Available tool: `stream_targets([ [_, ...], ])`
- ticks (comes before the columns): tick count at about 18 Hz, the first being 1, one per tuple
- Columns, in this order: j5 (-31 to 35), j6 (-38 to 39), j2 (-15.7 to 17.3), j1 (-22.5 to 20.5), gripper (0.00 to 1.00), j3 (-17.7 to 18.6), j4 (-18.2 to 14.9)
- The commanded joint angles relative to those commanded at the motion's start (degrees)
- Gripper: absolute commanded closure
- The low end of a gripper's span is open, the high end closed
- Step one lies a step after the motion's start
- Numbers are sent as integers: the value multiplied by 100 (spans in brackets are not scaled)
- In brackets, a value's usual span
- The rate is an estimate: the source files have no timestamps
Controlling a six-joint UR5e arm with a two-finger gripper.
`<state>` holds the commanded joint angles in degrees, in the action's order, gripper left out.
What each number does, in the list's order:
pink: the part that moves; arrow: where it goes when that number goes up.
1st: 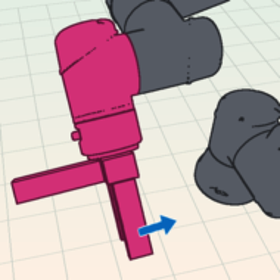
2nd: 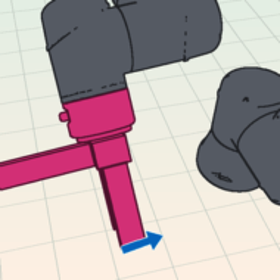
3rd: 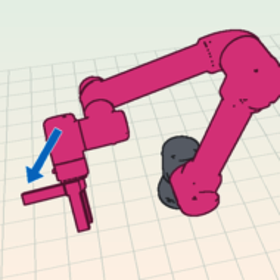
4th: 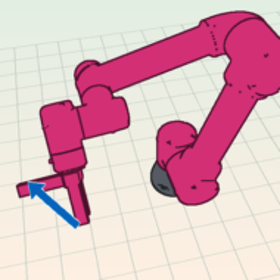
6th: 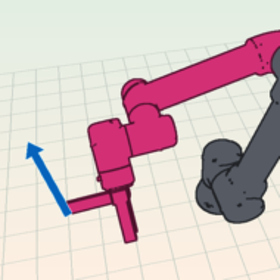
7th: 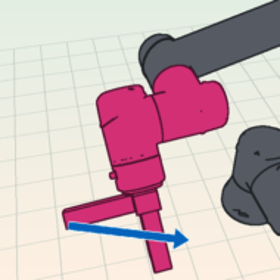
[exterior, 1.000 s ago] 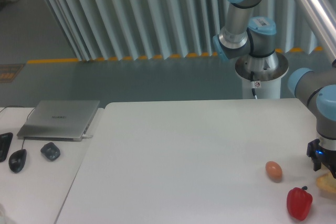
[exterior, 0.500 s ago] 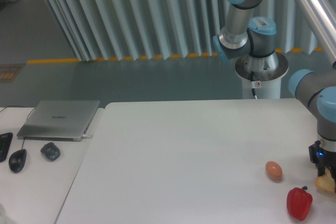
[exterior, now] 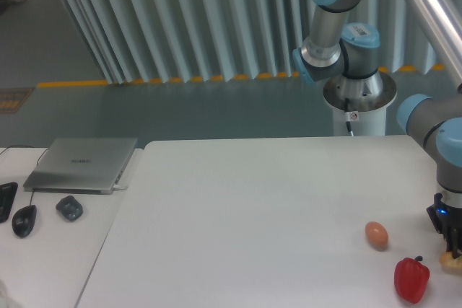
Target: Place the triangular bread in the basket
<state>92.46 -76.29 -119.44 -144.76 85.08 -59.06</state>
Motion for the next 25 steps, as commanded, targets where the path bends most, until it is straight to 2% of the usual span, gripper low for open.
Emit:
stream_targets([
  [6,0,237,132,-9,100,-123,-228],
  [13,-53,694,641,-9,100,-536,-1273],
  [17,-70,747,1019,-52,100,-624,-1599],
  [18,-53,678,1159,-122,100,-642,-1774],
  [21,-27,266,1301,-369,100,-668,-1907],
  [25,0,-1262,1389,-869,100,-589,-1907],
])
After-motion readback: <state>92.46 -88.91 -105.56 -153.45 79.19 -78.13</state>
